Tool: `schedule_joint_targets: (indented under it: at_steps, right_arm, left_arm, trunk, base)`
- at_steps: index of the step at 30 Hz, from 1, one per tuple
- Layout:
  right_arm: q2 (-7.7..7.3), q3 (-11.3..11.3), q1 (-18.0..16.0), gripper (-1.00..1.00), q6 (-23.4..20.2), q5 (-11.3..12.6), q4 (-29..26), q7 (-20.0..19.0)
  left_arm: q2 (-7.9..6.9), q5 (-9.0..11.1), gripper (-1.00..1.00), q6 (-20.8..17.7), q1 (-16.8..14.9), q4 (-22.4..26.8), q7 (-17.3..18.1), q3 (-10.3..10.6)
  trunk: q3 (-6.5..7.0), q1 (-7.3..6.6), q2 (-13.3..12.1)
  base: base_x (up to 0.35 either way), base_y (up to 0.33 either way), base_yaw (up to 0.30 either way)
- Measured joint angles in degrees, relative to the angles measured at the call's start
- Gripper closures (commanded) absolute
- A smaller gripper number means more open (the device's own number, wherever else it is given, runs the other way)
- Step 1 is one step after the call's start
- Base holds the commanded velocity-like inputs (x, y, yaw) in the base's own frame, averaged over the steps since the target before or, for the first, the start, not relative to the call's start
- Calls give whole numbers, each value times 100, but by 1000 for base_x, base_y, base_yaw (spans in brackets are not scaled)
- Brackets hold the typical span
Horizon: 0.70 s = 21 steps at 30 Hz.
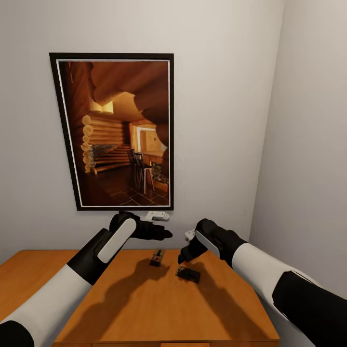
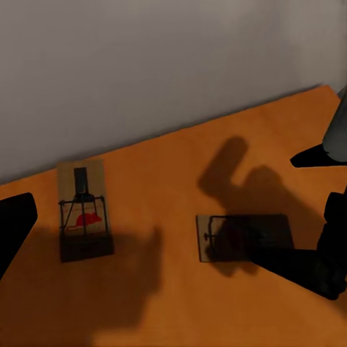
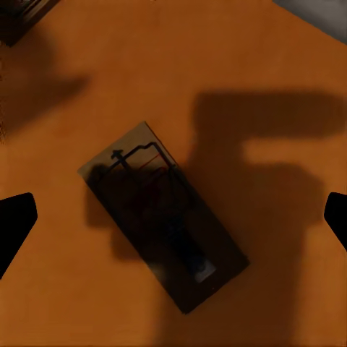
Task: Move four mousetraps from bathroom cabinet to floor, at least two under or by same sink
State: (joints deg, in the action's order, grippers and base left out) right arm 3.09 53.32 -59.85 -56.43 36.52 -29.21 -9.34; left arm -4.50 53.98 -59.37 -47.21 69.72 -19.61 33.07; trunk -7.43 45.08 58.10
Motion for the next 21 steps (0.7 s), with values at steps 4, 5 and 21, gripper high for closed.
schedule_joint_targets:
  at_steps: [4,5,21]
  right_arm:
    - [5,0,0,-100,0,0,-21,0]
    - [6,0,0,-100,0,0,-26,0]
    - [203,1,-8,-100,0,-7,-59,5]
  left_arm:
    - [-1,0,-100,-1,0,-5,0,1]
    - [-1,0,-100,-1,0,-6,0,1]
    - [-2,-19,-100,-1,0,-1,-40,7]
  trunk:
    - [0,0,0]
    - [0,0,0]
    - [0,0,0]
  base:
    - [0,0,0]
    - [0,0,0]
    - [0,0,0]
